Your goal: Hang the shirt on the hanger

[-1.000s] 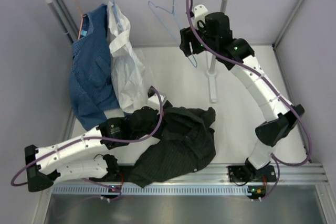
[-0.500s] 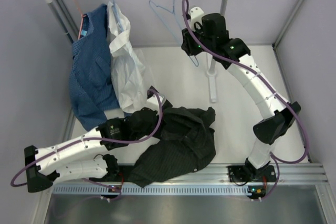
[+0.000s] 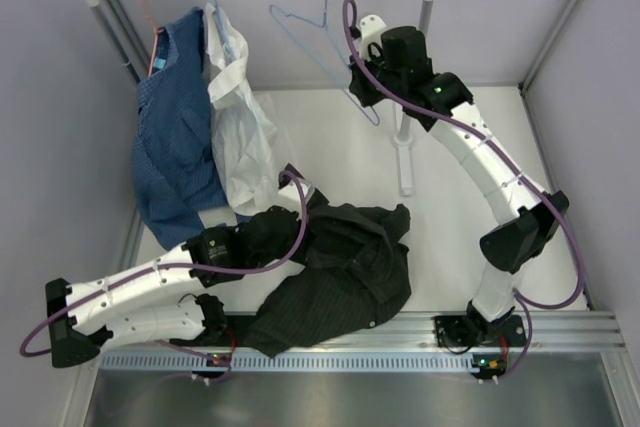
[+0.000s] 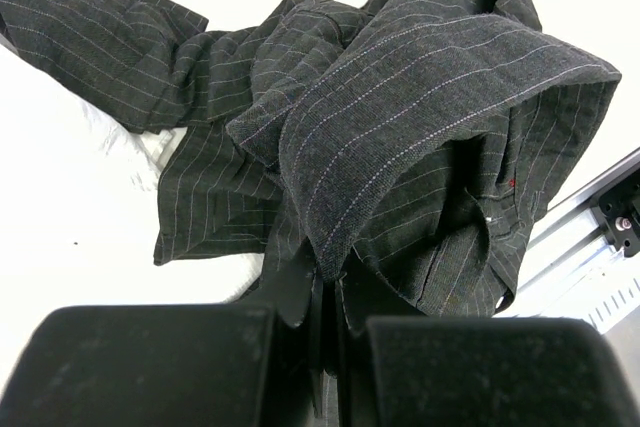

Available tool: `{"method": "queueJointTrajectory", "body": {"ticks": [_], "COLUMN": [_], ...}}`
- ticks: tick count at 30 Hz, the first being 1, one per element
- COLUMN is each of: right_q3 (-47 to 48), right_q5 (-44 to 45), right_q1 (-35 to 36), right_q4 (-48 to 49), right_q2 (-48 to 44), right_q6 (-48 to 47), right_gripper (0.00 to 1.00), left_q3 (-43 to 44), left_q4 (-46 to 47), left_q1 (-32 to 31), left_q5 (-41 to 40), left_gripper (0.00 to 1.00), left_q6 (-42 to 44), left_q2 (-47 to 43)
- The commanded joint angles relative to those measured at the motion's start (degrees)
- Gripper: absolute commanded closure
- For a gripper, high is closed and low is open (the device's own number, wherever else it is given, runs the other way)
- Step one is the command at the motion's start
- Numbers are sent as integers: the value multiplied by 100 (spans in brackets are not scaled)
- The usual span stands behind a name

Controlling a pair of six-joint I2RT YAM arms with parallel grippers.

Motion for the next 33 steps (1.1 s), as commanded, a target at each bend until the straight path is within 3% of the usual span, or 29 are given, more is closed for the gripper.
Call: {"method": "queueJointTrajectory", "body": {"ticks": [1, 9, 33], "right_q3": [199, 138, 349], "right_q5": [13, 531, 57], "right_q1": [-64, -65, -152], "right_q4": [127, 505, 989], "right_q2": [-65, -426, -1111], "right_q6": [-5, 645, 1041], "right_gripper": [100, 100, 100], "left_q3": [-44, -70, -158], "left_q4": [57, 92, 241], "left_q1": [7, 7, 7], "left_q5": [25, 52, 61], "left_gripper": [100, 100, 100], "left_q6": [-57, -154, -347], "left_q2": [-105, -105, 9]}}
